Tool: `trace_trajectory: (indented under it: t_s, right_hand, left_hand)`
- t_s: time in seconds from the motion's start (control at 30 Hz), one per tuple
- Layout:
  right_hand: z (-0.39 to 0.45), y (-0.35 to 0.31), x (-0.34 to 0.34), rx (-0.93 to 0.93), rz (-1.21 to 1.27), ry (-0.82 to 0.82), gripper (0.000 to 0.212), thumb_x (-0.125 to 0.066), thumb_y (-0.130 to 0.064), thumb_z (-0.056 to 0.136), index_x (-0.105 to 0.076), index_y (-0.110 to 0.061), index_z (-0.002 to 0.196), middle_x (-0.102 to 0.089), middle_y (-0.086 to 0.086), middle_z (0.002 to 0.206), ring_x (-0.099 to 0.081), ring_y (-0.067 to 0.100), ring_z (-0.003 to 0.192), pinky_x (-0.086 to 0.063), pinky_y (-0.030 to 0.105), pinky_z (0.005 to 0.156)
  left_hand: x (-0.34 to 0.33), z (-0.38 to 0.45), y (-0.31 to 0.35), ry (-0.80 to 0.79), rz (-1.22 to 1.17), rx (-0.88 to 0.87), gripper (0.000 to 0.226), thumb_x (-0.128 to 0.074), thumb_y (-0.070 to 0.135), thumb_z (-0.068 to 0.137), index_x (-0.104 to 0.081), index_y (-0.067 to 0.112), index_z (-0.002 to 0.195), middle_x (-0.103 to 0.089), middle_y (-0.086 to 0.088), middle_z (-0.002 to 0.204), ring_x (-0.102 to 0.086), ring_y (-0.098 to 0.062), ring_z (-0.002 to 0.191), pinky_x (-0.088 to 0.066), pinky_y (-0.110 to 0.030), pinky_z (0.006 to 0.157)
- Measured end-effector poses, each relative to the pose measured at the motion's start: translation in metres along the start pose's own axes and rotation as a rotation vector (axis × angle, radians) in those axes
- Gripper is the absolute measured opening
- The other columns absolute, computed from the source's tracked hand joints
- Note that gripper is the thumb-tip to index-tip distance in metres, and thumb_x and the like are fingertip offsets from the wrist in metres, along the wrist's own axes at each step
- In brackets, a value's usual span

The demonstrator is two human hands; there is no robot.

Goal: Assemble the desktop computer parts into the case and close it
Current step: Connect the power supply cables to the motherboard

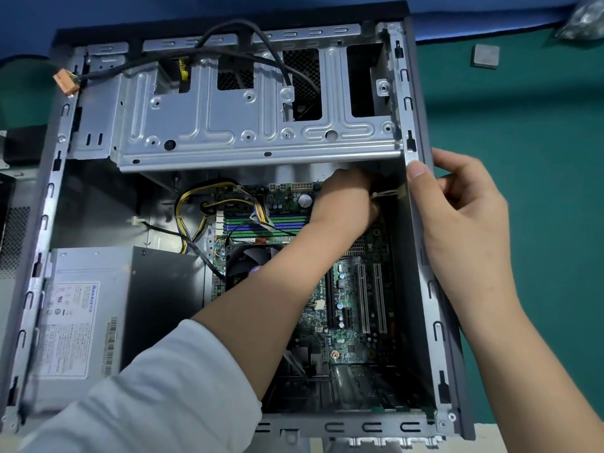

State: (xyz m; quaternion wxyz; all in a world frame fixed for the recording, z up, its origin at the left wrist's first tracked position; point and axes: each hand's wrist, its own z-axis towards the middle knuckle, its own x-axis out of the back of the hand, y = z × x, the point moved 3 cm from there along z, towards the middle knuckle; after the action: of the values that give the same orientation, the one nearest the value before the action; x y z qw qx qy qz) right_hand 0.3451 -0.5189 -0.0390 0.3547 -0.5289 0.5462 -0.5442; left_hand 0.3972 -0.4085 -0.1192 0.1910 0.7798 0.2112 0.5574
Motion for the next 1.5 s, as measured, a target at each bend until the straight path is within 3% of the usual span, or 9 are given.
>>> trace_trajectory:
  t_s: [0.23,0.5,0.97,1.07,1.13,1.23,1.37,1.43,1.5]
  right_hand:
    - [0.000,-0.001,0.000,0.014,-0.016,-0.003,0.008,-0.061,-0.030,0.092,-0.060,-0.029,0.100,-0.040,-0.002,0.067,-0.038,0.002,0.056,-0.036,0.011,0.051]
    - [0.000,0.000,0.000,0.006,-0.008,-0.001,0.005,-0.062,-0.030,0.092,-0.060,-0.031,0.096,-0.042,0.003,0.069,-0.041,0.006,0.059,-0.038,0.014,0.051]
    - [0.001,0.002,0.001,0.046,-0.038,0.006,0.005,-0.062,-0.030,0.092,-0.059,-0.032,0.095,-0.039,-0.006,0.064,-0.038,0.000,0.053,-0.035,0.009,0.052]
    - [0.001,0.003,0.001,0.068,-0.080,0.001,0.006,-0.061,-0.031,0.092,-0.059,-0.031,0.097,-0.038,-0.010,0.062,-0.038,0.001,0.054,-0.035,0.011,0.053]
    - [0.002,0.003,0.001,0.092,-0.122,-0.008,0.007,-0.061,-0.031,0.092,-0.057,-0.032,0.098,-0.037,-0.012,0.061,-0.038,0.001,0.055,-0.035,0.012,0.054]
    - [0.002,0.001,0.002,0.115,-0.175,-0.003,0.008,-0.060,-0.031,0.092,-0.055,-0.036,0.096,-0.037,-0.010,0.060,-0.038,0.001,0.054,-0.035,0.014,0.054]
    - [-0.001,-0.006,0.002,0.163,-0.293,0.032,0.014,-0.059,-0.033,0.091,-0.053,-0.037,0.104,-0.037,-0.010,0.060,-0.040,0.003,0.054,-0.035,0.014,0.052]
    - [-0.003,-0.011,0.002,0.189,-0.451,0.051,0.024,-0.055,-0.037,0.092,-0.051,-0.034,0.115,-0.041,-0.011,0.067,-0.044,0.004,0.061,-0.036,0.019,0.053]
    - [-0.004,-0.019,0.001,0.275,-0.669,0.071,0.028,-0.052,-0.035,0.093,-0.049,-0.029,0.121,-0.045,-0.011,0.084,-0.045,0.004,0.074,-0.037,0.028,0.059]
  left_hand:
    - [0.001,0.000,-0.001,-0.007,0.001,-0.044,0.033,-0.059,0.013,0.082,-0.067,0.023,0.113,-0.069,-0.012,0.100,-0.062,-0.032,0.090,-0.040,-0.026,0.068]
    - [-0.002,0.000,-0.003,0.019,0.026,-0.037,0.035,-0.061,0.015,0.081,-0.067,0.027,0.113,-0.070,-0.011,0.101,-0.063,-0.033,0.093,-0.051,-0.034,0.076]
    - [0.001,-0.006,0.001,0.061,0.159,-0.091,0.024,-0.059,0.015,0.084,-0.067,0.019,0.106,-0.068,-0.010,0.097,-0.063,-0.032,0.085,-0.039,-0.028,0.062]
    - [0.006,-0.008,0.000,0.030,0.182,-0.115,0.028,-0.056,0.015,0.088,-0.062,0.016,0.115,-0.059,-0.011,0.113,-0.058,-0.031,0.099,-0.042,-0.031,0.069]
    - [0.010,-0.015,-0.001,-0.029,0.148,-0.122,0.033,-0.054,0.010,0.089,-0.057,0.011,0.122,-0.047,-0.015,0.124,-0.048,-0.032,0.112,-0.047,-0.037,0.084]
    - [0.021,-0.035,-0.007,-0.141,0.127,-0.133,0.032,-0.051,0.004,0.091,-0.054,0.005,0.122,-0.042,-0.016,0.122,-0.046,-0.034,0.112,-0.044,-0.038,0.094]
    - [0.046,-0.073,-0.022,-0.203,0.122,-0.192,0.055,-0.048,0.003,0.094,-0.036,0.018,0.146,-0.038,-0.011,0.131,-0.033,-0.026,0.127,-0.032,-0.034,0.107]
    - [0.066,-0.089,-0.029,-0.154,0.065,-0.191,0.047,-0.047,0.009,0.097,-0.042,0.019,0.143,-0.033,-0.006,0.145,-0.029,-0.021,0.136,-0.026,-0.031,0.113]
    - [0.091,-0.101,-0.033,-0.041,-0.039,-0.223,0.036,-0.048,0.010,0.097,-0.057,0.018,0.131,-0.043,0.002,0.140,-0.041,-0.015,0.129,-0.029,-0.025,0.111]
